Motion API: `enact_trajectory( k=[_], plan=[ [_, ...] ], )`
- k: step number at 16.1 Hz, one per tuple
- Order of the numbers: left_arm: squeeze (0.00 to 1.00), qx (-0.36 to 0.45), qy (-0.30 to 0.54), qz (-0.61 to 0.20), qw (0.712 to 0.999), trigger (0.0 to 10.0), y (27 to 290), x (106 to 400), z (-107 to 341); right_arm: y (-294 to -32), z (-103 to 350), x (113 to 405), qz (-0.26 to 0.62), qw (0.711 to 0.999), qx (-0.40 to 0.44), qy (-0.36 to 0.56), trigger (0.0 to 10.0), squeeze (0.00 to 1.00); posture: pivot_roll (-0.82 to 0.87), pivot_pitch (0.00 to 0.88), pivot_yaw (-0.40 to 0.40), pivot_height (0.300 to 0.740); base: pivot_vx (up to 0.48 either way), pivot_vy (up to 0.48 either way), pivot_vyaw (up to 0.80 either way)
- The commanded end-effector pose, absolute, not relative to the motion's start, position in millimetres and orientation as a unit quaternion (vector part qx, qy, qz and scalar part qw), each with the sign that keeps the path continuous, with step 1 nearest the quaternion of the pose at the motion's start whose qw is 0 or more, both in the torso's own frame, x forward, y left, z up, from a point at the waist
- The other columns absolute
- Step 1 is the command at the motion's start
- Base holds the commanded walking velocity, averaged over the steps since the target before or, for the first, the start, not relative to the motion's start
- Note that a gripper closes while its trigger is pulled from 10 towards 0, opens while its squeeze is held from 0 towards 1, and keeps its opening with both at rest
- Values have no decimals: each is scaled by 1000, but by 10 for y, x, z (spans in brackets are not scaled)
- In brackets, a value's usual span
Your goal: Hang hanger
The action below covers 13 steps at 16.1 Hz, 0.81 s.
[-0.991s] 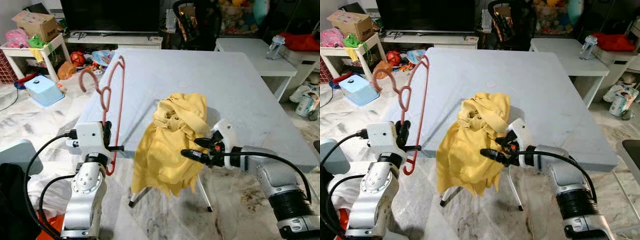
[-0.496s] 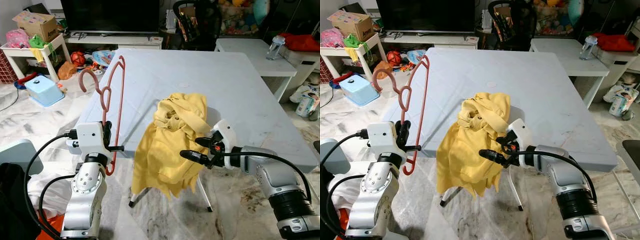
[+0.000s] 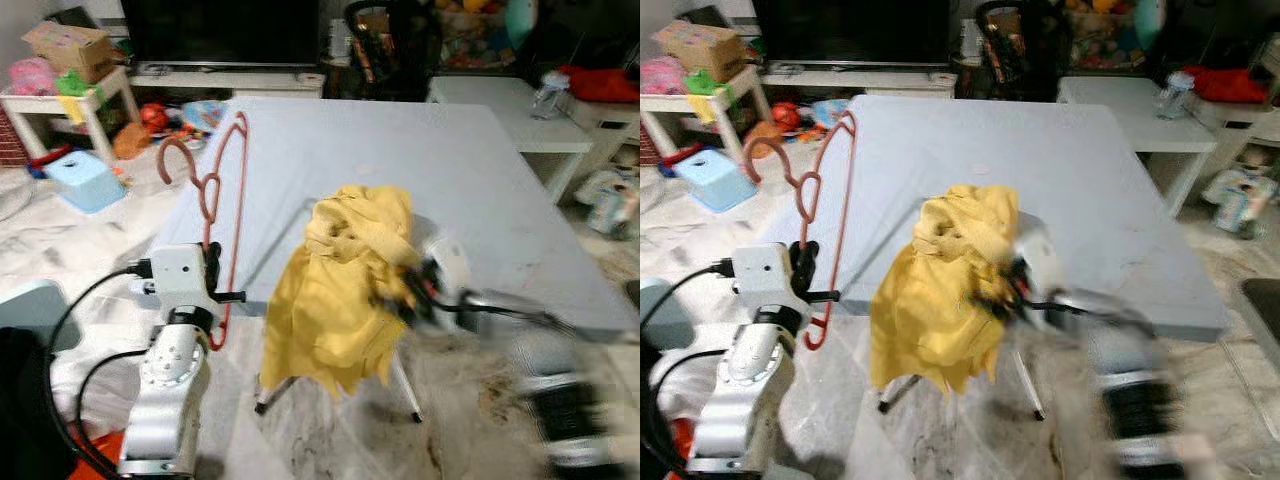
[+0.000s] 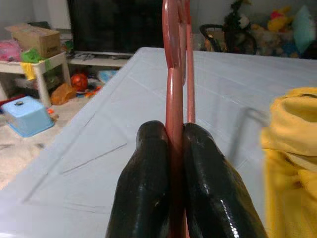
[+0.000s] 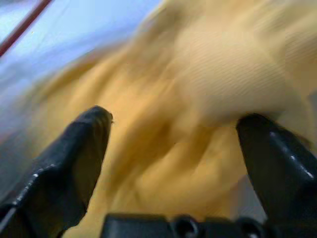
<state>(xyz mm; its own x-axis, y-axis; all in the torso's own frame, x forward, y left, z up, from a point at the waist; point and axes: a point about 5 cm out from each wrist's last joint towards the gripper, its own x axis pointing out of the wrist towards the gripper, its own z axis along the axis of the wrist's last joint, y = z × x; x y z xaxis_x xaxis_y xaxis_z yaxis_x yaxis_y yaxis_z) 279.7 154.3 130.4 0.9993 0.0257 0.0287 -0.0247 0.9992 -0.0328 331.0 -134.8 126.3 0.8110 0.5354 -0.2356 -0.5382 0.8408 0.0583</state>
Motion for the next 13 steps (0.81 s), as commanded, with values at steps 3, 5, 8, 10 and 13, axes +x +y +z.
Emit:
enact_trajectory(
  k=[3, 5, 8, 10, 13],
  plan=[
    [0, -8, -24, 9, 1000, 10000, 1526, 2823, 1343, -1323, 1512, 3421, 194, 980, -5, 32, 10000, 0, -20, 0, -8, 740, 0, 0, 0],
    [0, -4, -21, 11, 1000, 10000, 1524, 2796, 1314, -1274, 1421, 3342, 197, 980, 6, 39, 10000, 0, -20, 0, -3, 740, 0, 0, 0],
    [0, 2, -12, 18, 1000, 10000, 1589, 2706, 1277, -1324, 1351, 3249, 213, 974, -55, 52, 10000, 0, -15, 0, -1, 740, 0, 0, 0],
    [0, 5, -1, 24, 1000, 10000, 1644, 2636, 1230, -1391, 1276, 3155, 253, 958, -96, 89, 10000, 0, -14, 0, 1, 740, 0, 0, 0],
    [0, 6, 7, 26, 1000, 10000, 1646, 2580, 1191, -1469, 1136, 3110, 264, 948, -106, 141, 10000, 0, -19, 0, 5, 740, 0, 0, 0]
  ],
)
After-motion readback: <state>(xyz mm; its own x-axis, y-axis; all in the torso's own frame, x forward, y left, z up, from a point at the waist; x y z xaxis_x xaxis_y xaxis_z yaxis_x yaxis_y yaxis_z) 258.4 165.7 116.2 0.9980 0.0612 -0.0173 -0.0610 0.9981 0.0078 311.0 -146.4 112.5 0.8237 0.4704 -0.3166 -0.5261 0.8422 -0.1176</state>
